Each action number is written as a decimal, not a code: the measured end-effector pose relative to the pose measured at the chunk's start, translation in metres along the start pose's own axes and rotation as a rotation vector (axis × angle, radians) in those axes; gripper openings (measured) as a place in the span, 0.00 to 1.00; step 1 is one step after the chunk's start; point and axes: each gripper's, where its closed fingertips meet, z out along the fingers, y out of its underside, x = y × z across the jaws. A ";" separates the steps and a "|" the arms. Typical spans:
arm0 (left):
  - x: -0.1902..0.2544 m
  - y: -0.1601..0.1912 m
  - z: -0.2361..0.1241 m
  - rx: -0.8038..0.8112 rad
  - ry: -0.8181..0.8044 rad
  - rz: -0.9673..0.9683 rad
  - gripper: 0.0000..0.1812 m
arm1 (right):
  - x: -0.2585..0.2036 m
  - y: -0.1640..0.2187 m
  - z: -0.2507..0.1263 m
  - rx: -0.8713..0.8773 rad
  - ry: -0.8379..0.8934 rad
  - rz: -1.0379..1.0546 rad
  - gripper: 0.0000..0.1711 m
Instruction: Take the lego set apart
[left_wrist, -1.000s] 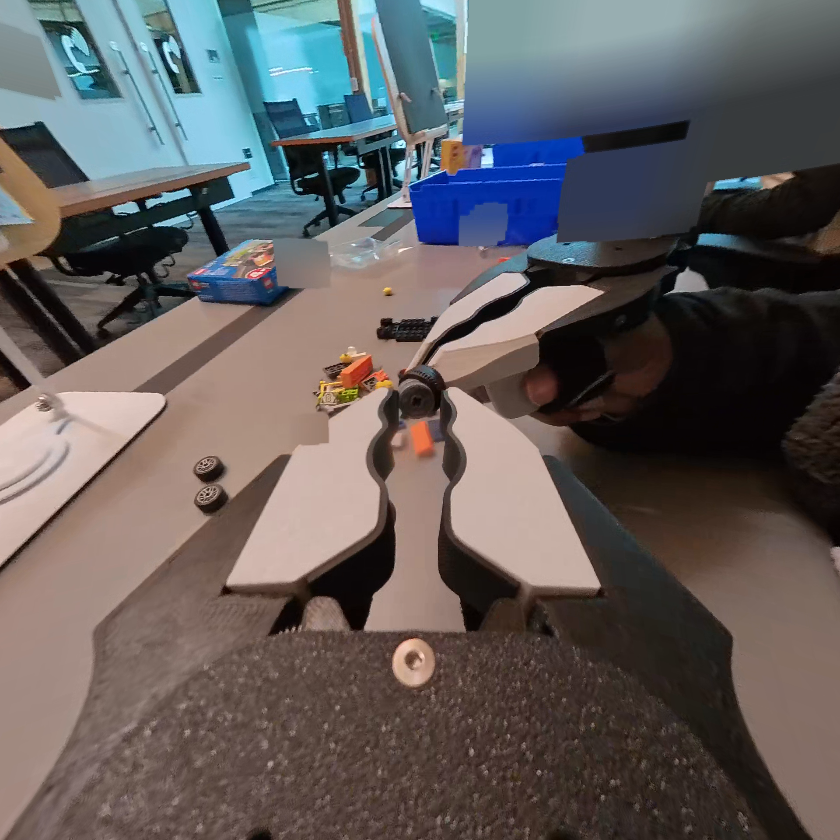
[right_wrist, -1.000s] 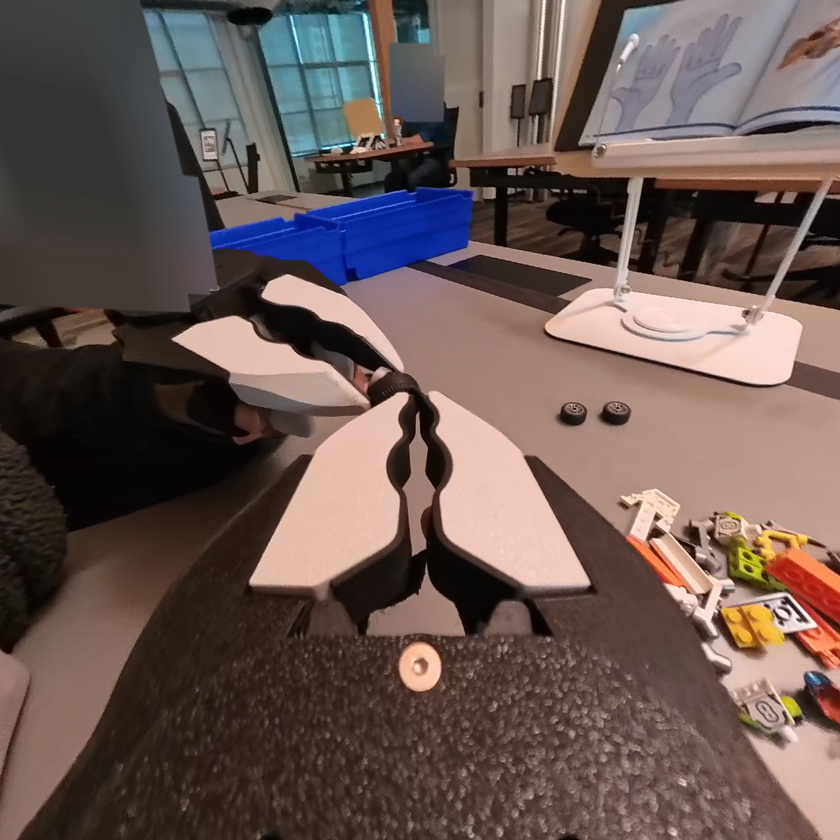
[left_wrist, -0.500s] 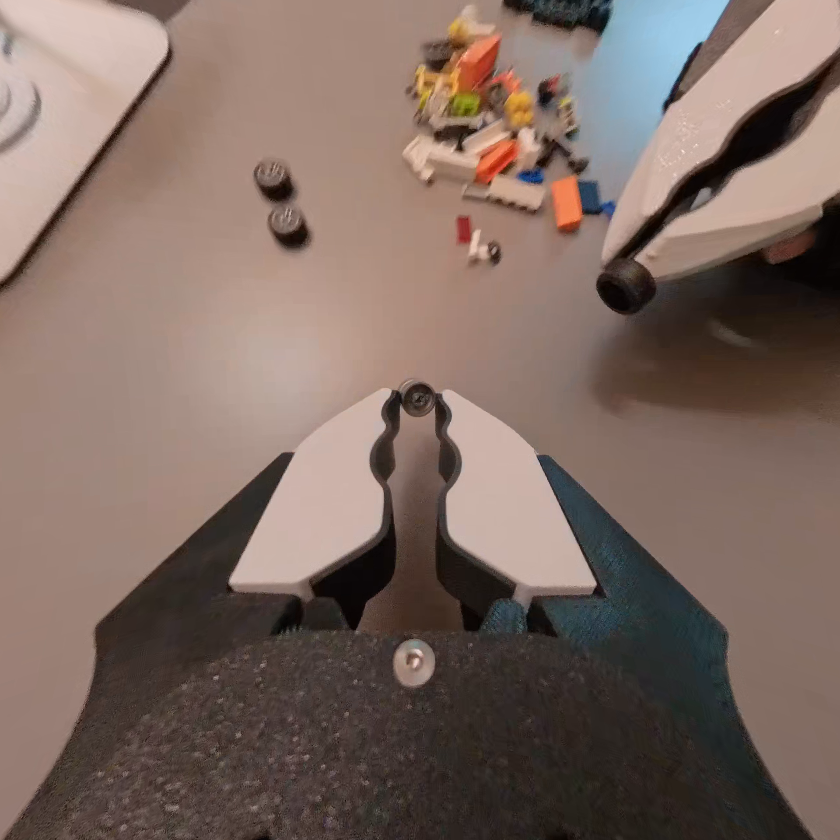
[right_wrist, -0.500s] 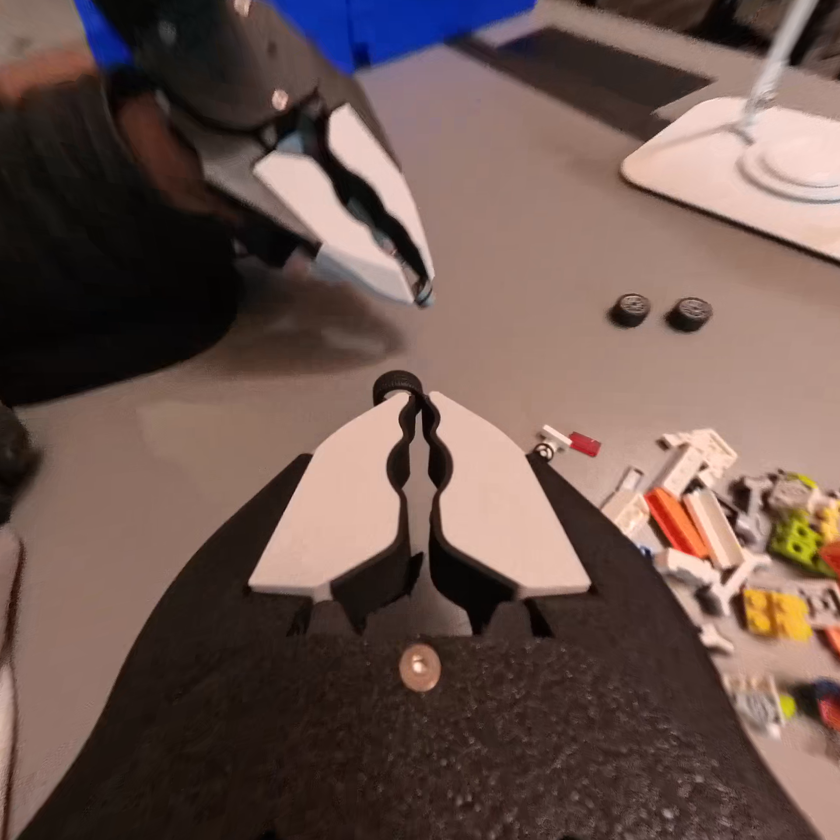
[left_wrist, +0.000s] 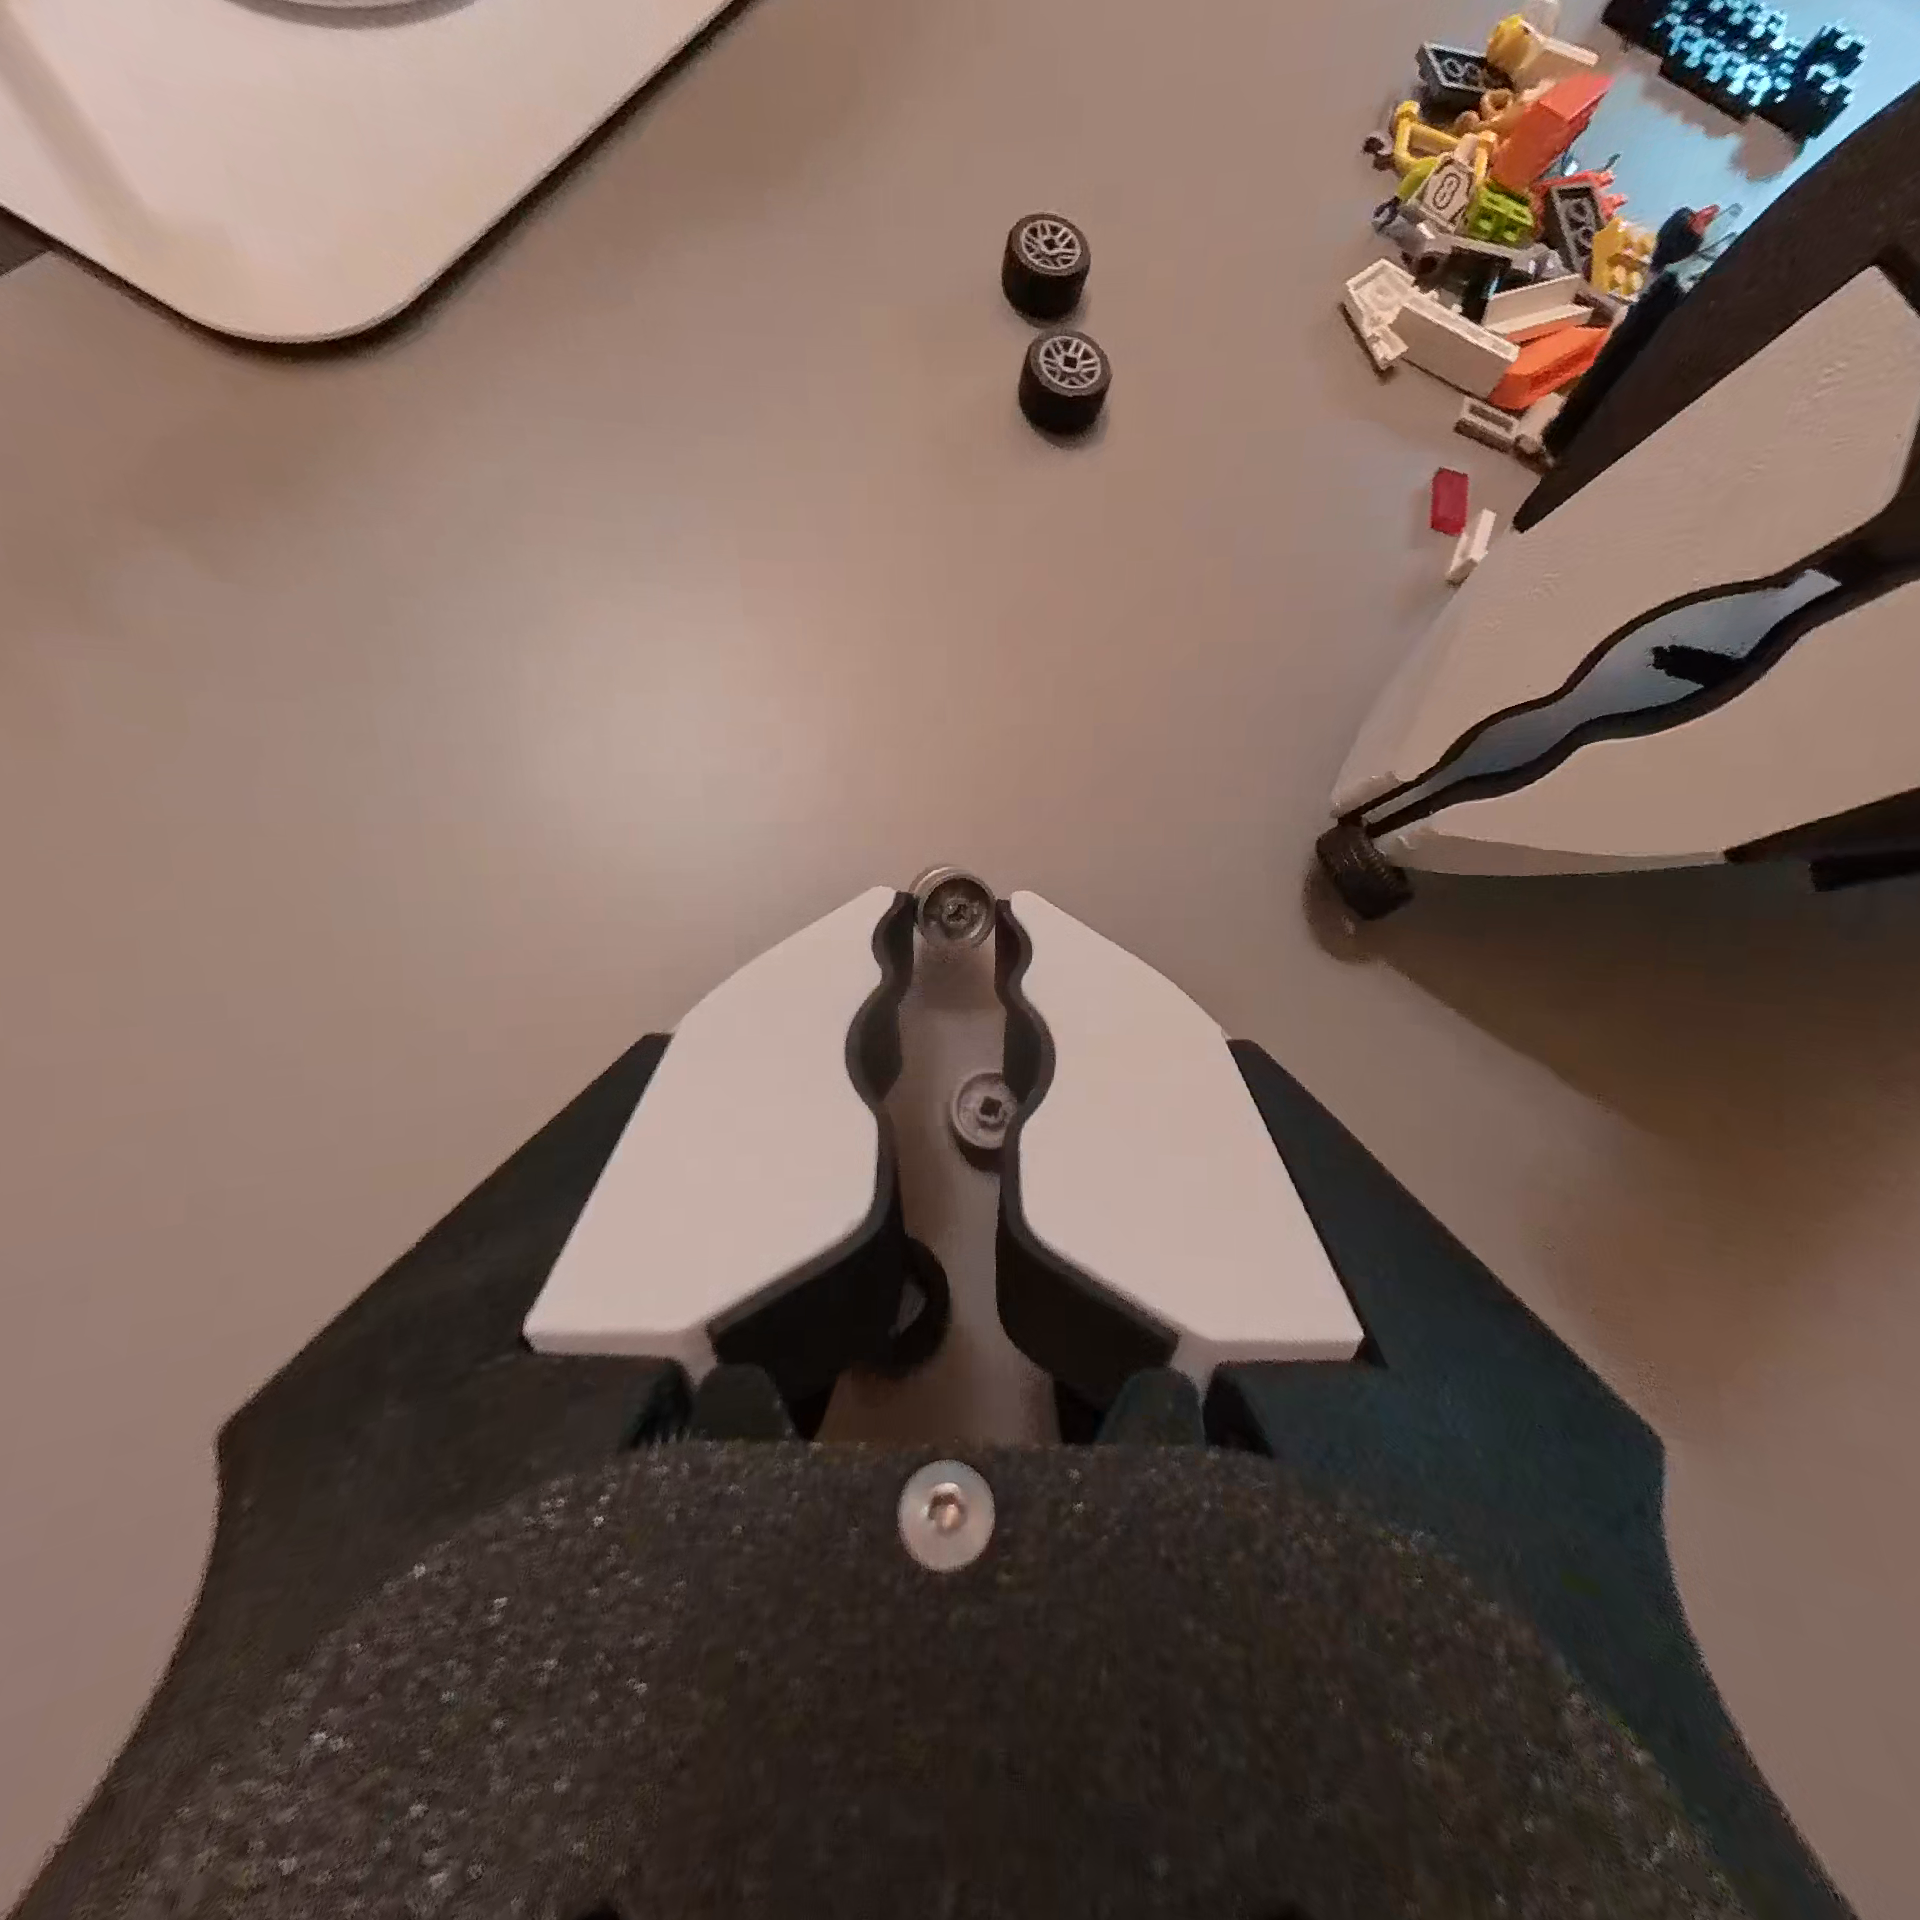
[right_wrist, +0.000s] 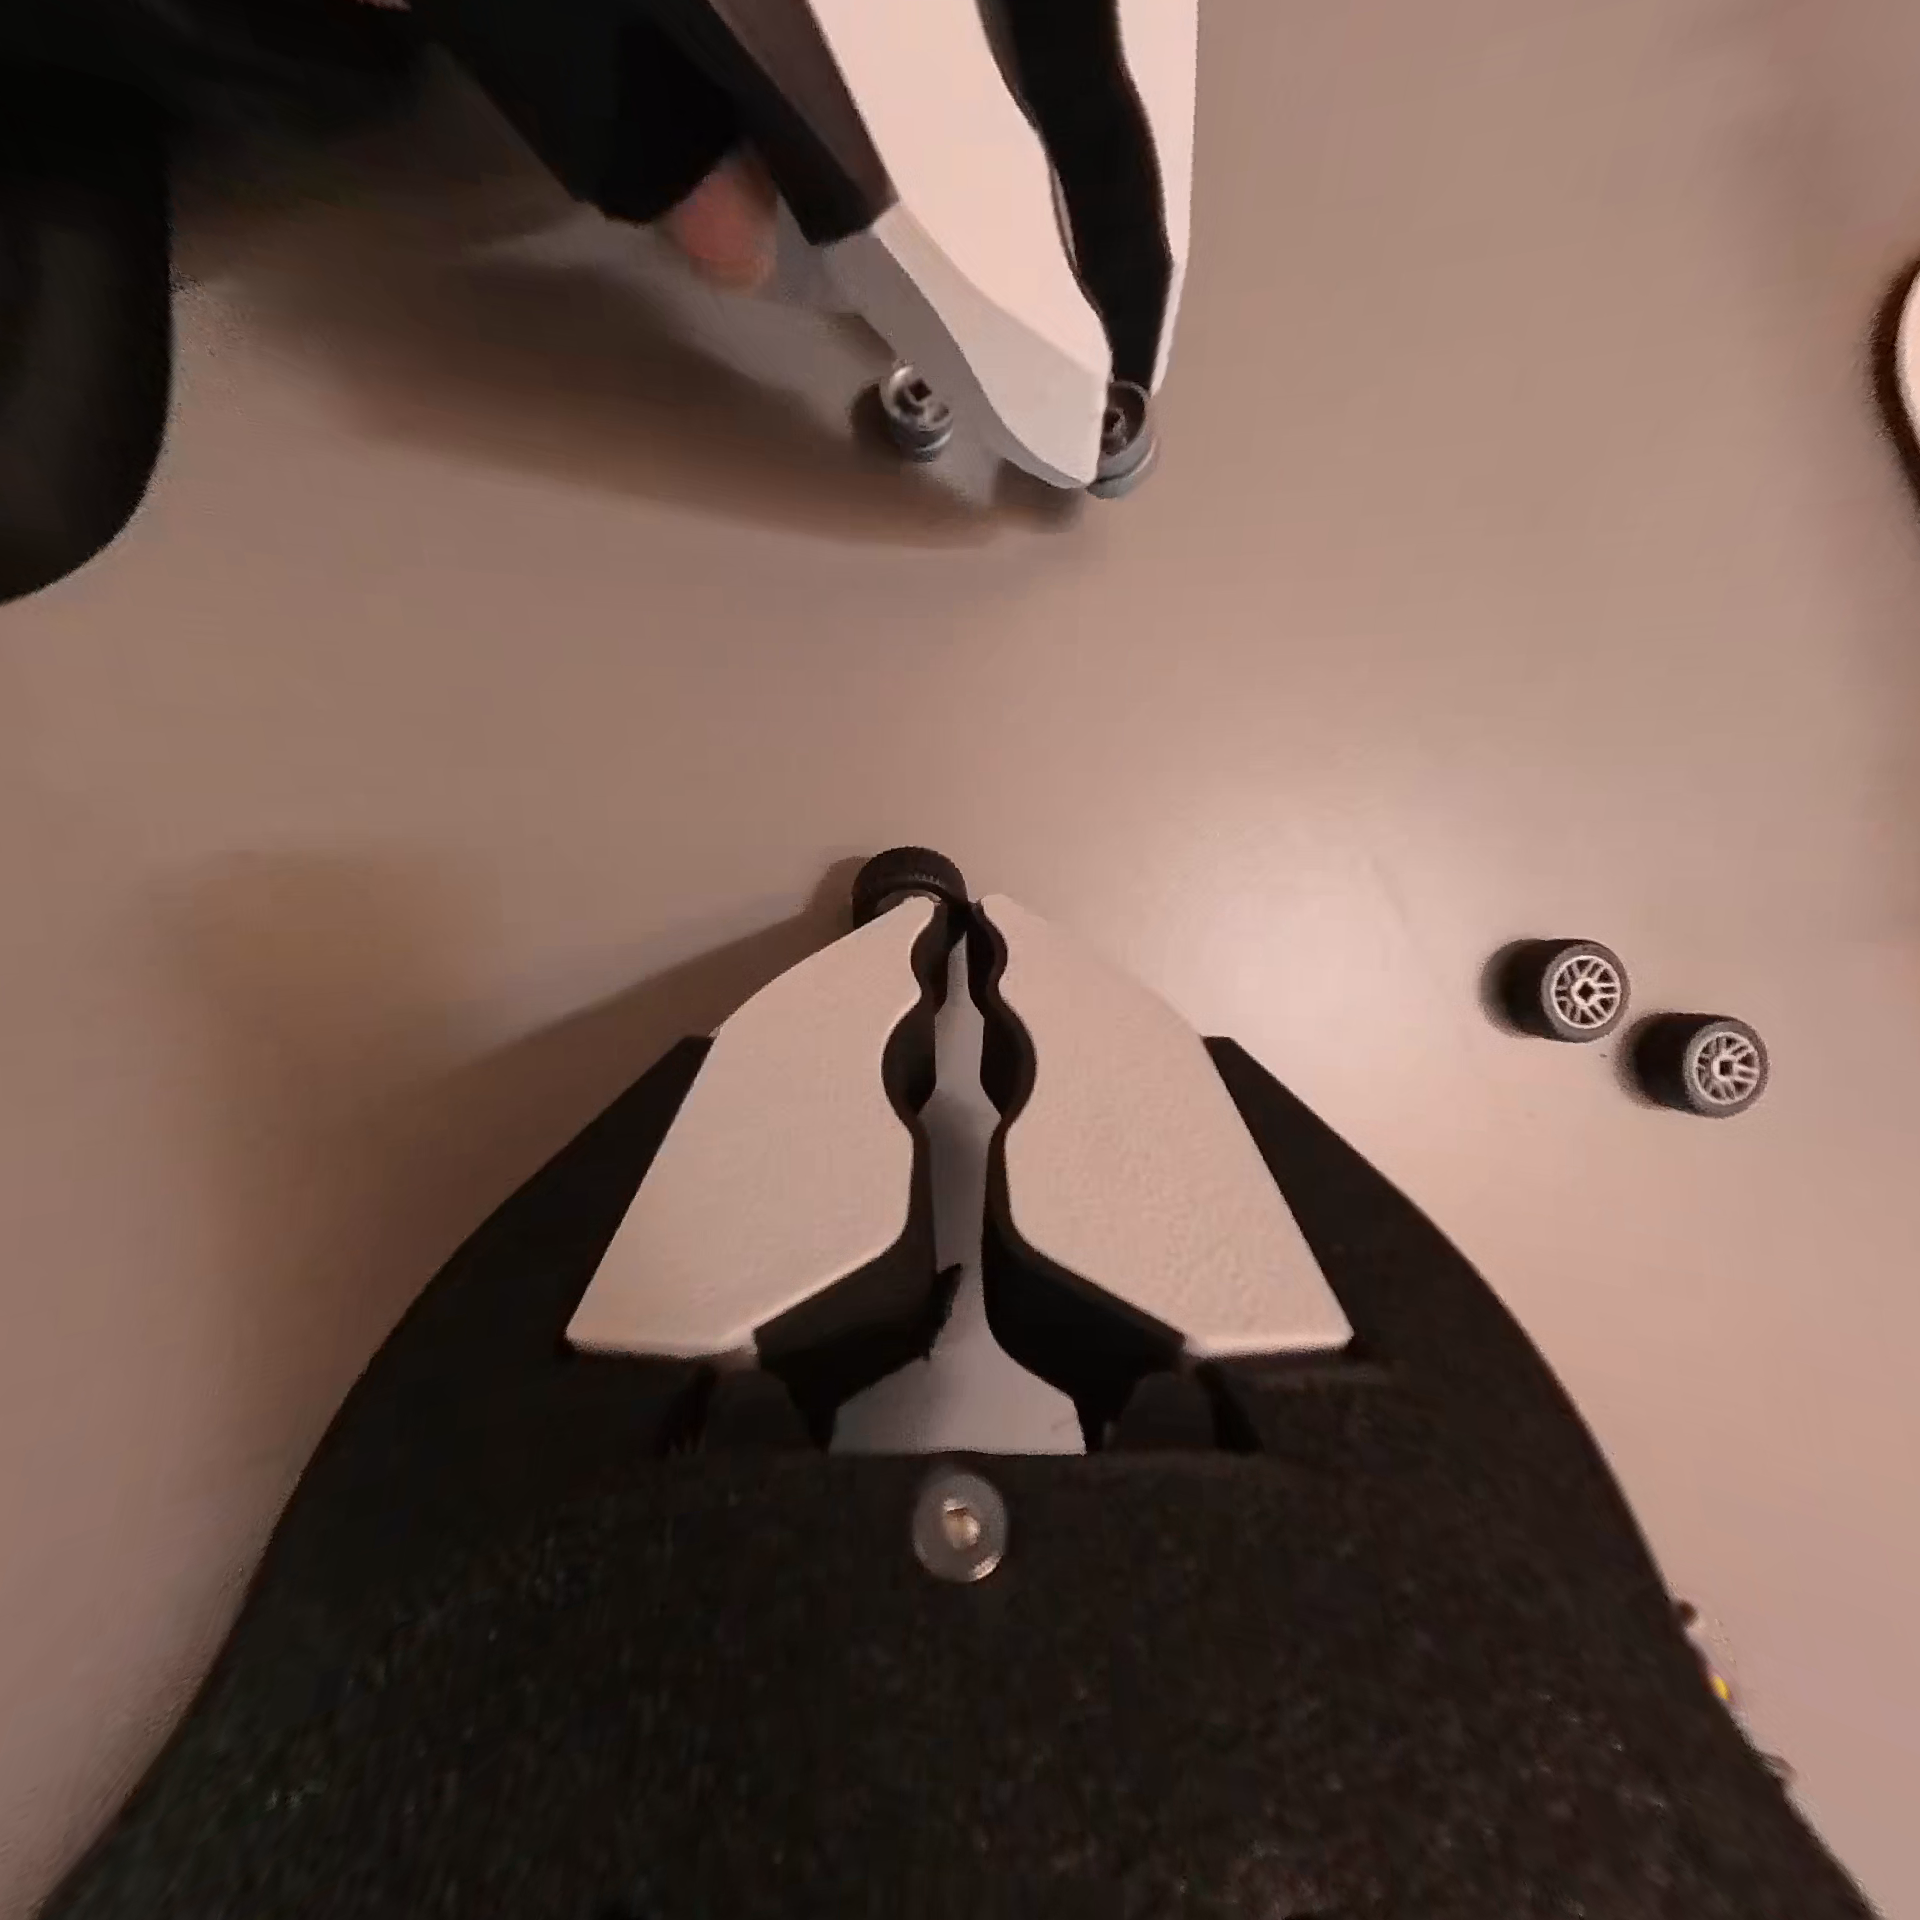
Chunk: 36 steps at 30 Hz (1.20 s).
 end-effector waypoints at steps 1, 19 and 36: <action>0.000 0.002 0.001 -0.007 -0.001 0.000 0.08 | 0.000 -0.001 0.001 -0.003 0.000 -0.004 0.02; 0.024 -0.036 -0.019 0.241 0.049 0.063 0.09 | 0.081 0.014 -0.052 0.234 0.066 0.104 0.16; 0.070 -0.065 -0.029 0.436 0.365 -0.125 0.11 | 0.070 -0.028 -0.052 0.439 0.158 -0.253 0.12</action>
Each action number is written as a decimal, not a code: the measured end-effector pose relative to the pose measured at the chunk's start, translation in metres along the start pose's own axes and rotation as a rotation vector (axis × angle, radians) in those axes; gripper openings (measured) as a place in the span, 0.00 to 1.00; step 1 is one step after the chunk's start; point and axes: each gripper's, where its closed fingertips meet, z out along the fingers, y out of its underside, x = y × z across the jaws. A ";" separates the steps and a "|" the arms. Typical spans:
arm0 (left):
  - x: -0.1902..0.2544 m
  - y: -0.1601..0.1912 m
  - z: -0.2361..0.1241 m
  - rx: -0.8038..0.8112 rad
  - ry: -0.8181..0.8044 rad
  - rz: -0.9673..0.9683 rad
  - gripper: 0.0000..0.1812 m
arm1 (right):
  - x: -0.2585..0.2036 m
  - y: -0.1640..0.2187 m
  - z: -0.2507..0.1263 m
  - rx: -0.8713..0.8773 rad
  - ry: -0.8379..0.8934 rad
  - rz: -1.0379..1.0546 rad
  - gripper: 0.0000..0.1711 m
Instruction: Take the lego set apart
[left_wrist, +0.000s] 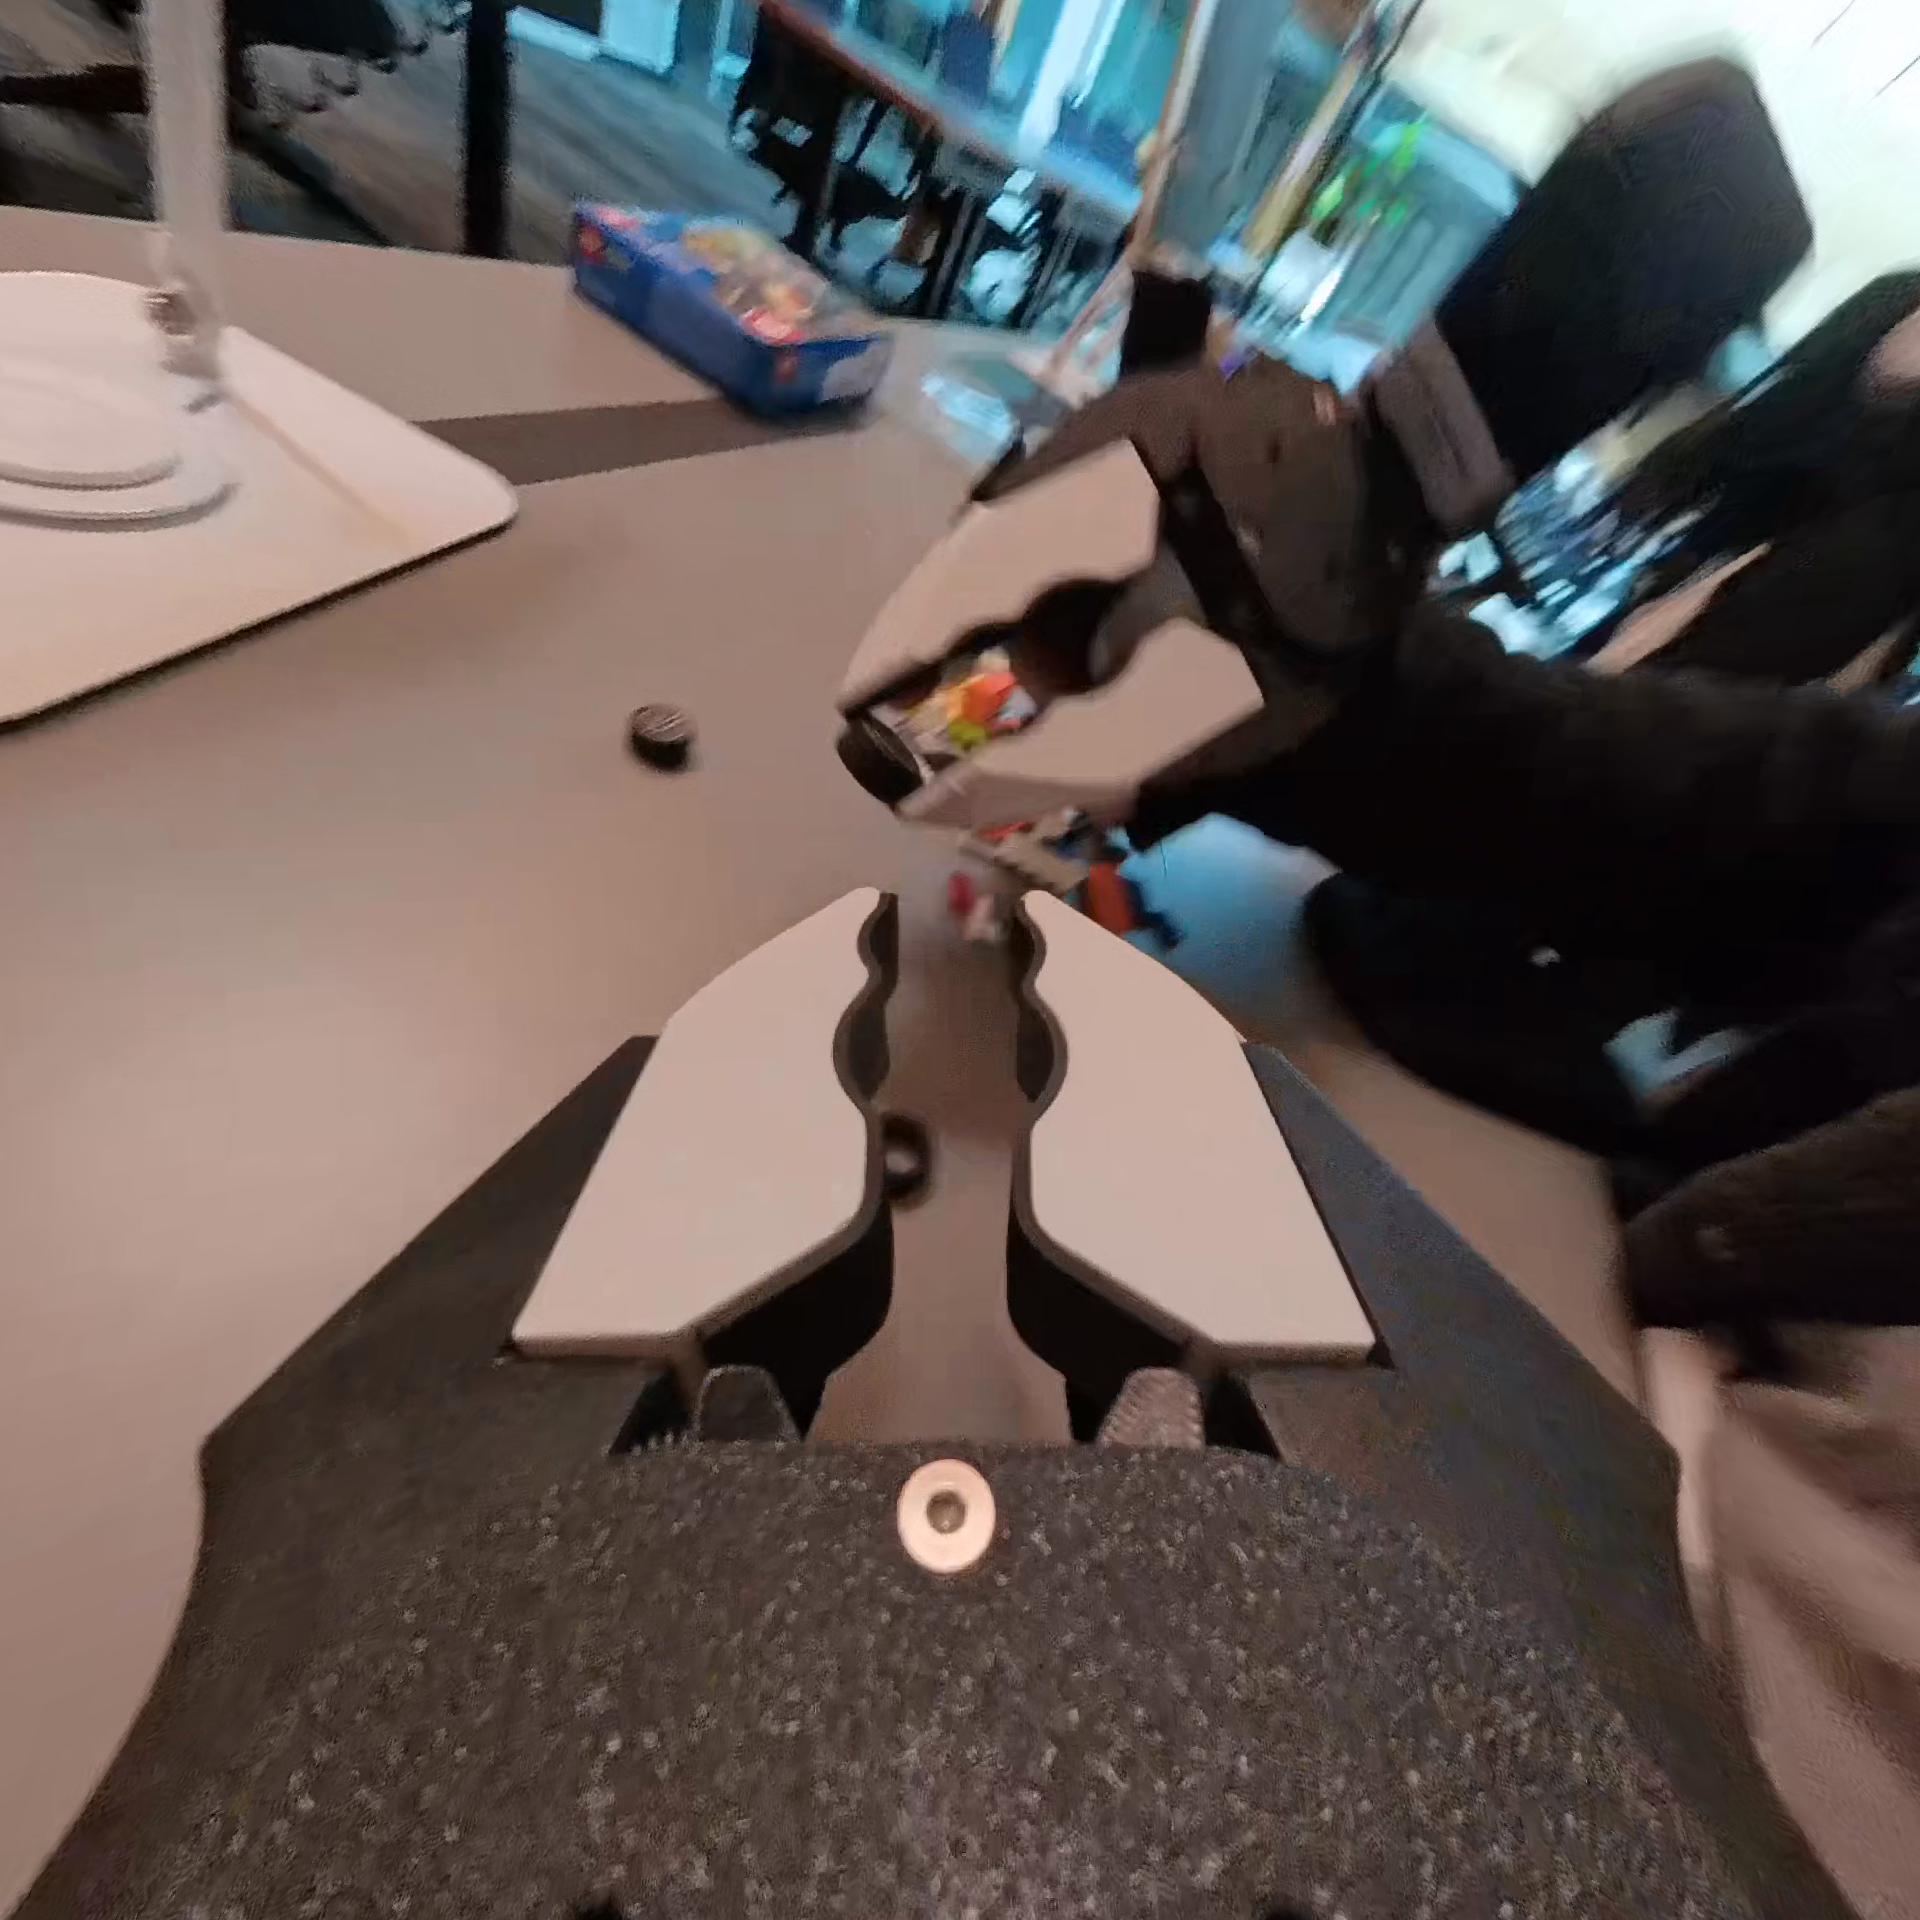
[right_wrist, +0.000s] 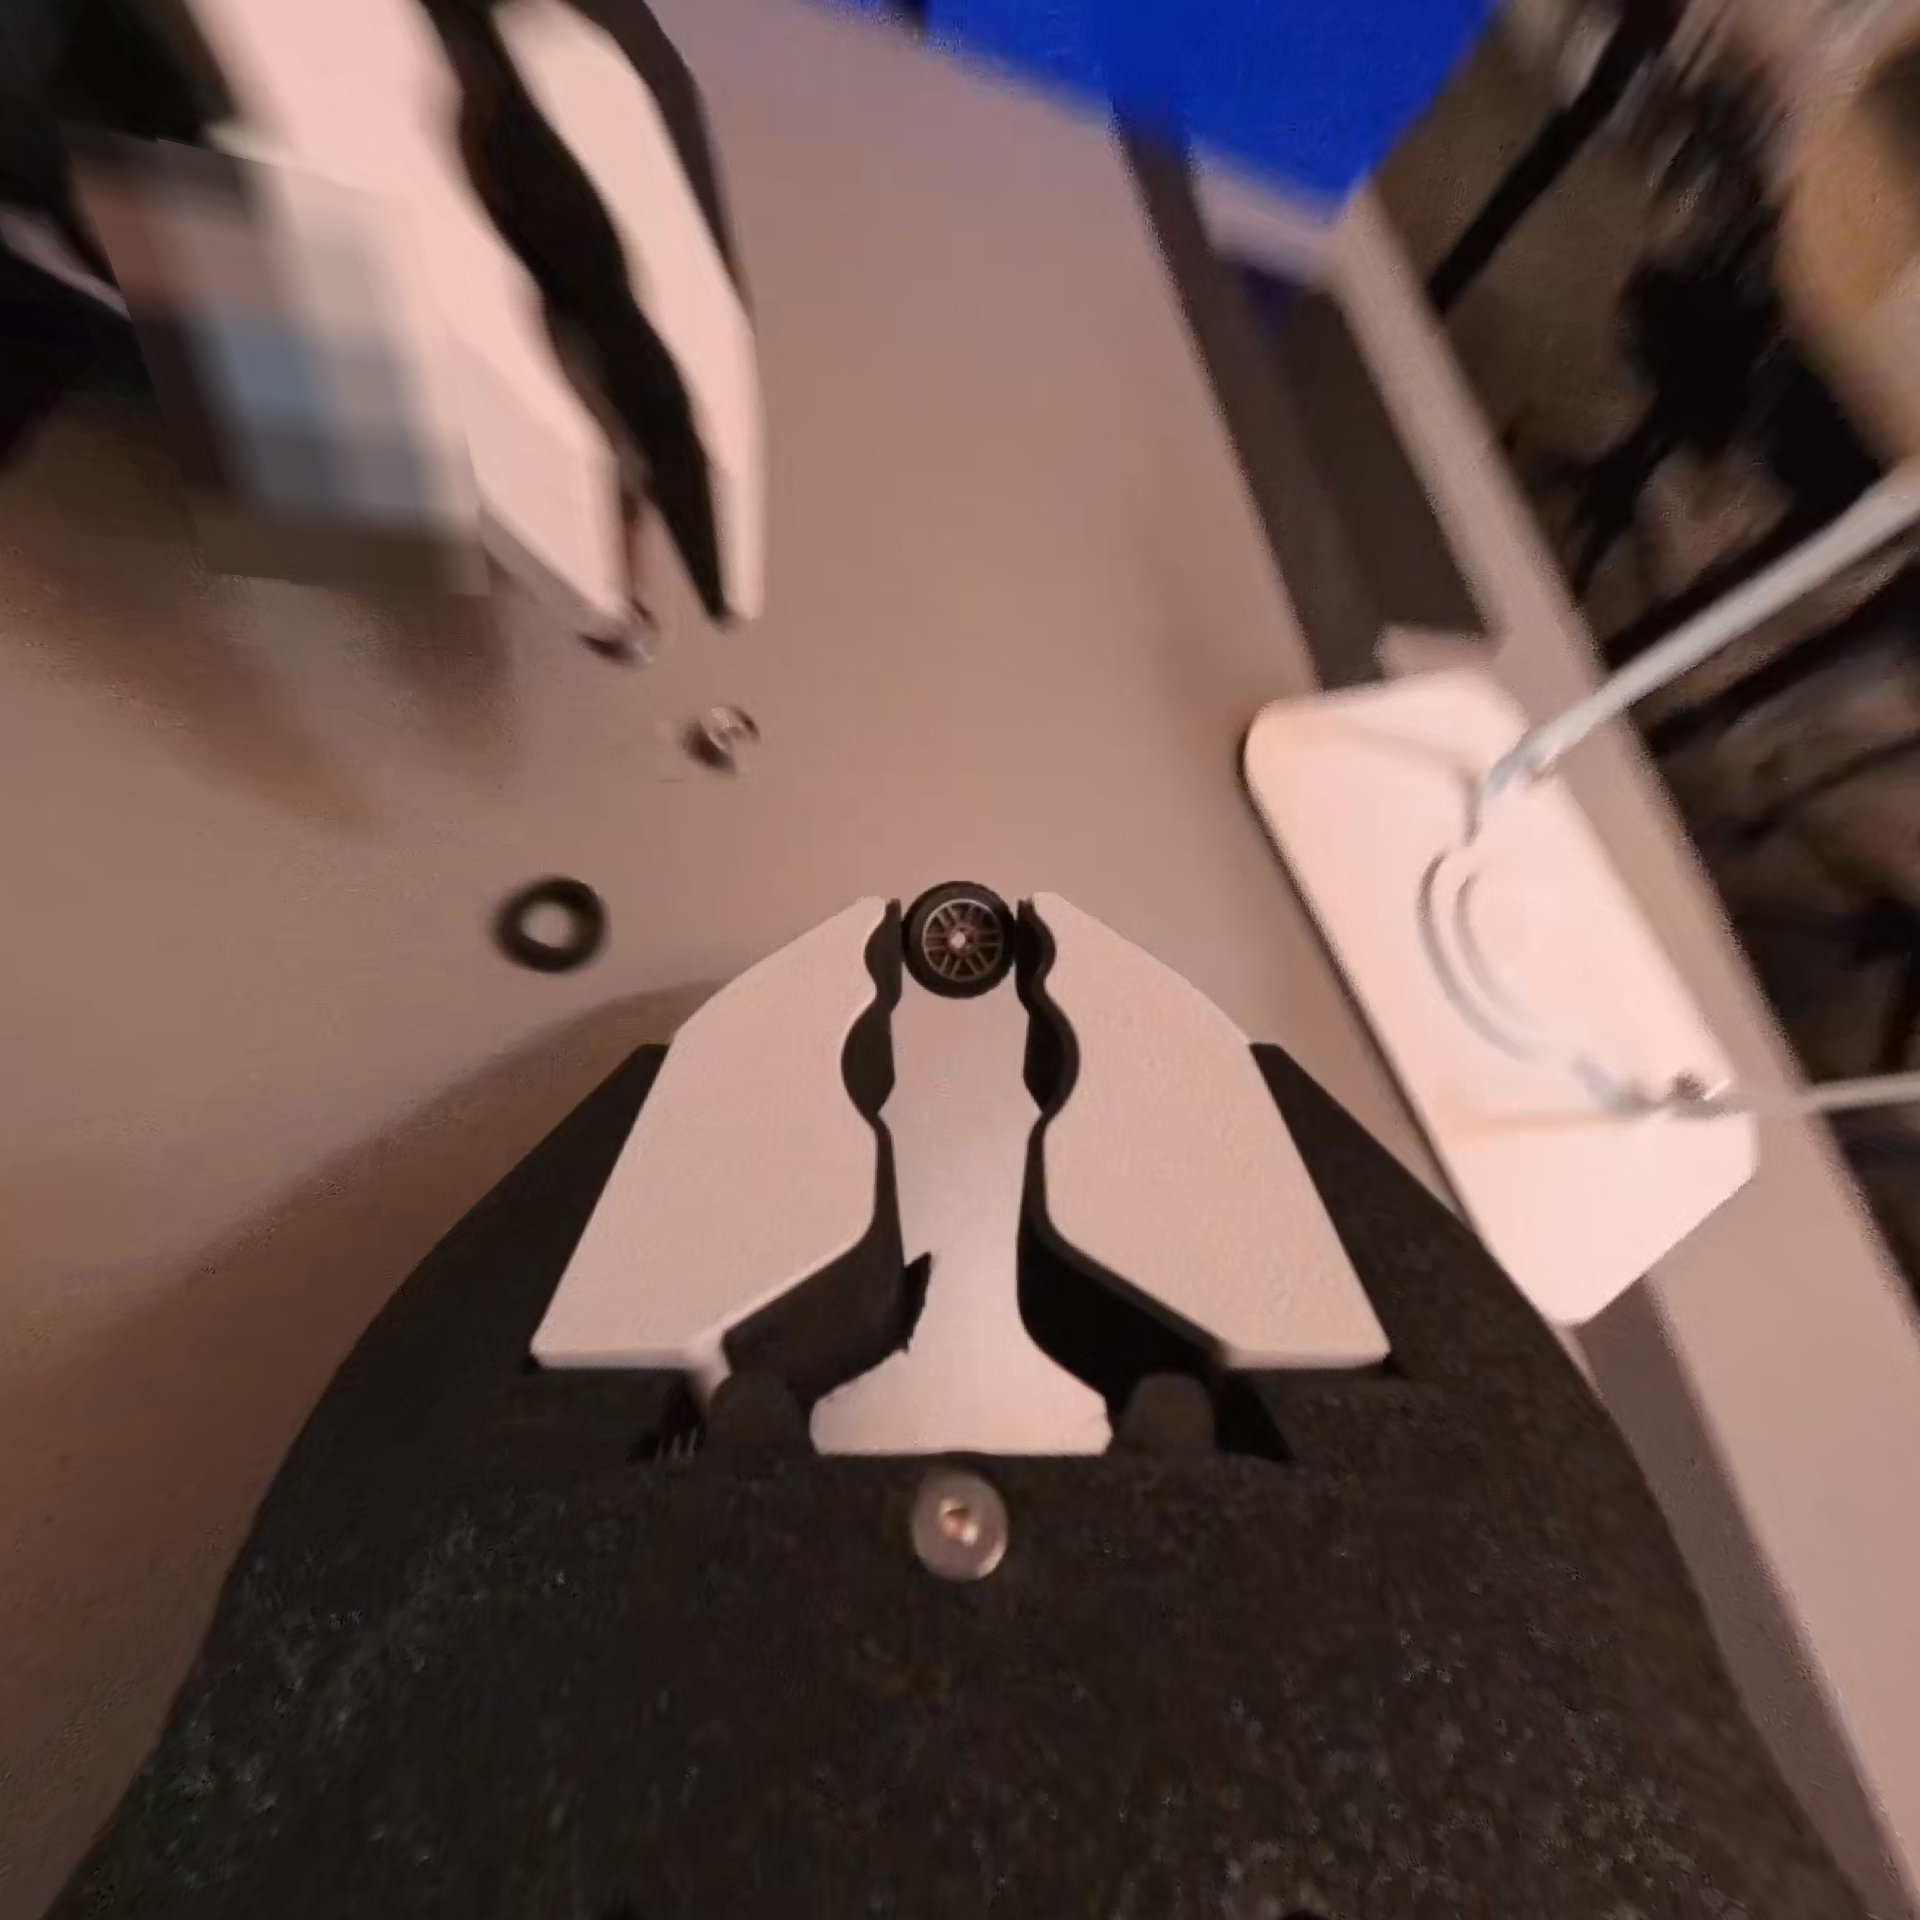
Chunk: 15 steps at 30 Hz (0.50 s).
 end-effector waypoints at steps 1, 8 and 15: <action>0.009 -0.004 0.002 0.029 0.040 -0.027 0.12 | -0.011 -0.012 -0.011 0.060 0.023 -0.048 0.12; 0.064 -0.009 0.019 0.060 0.258 -0.099 0.15 | -0.057 -0.051 -0.061 0.244 0.170 -0.126 0.12; 0.086 -0.003 0.031 0.040 0.325 -0.123 0.12 | -0.065 -0.048 -0.076 0.183 0.308 -0.244 0.12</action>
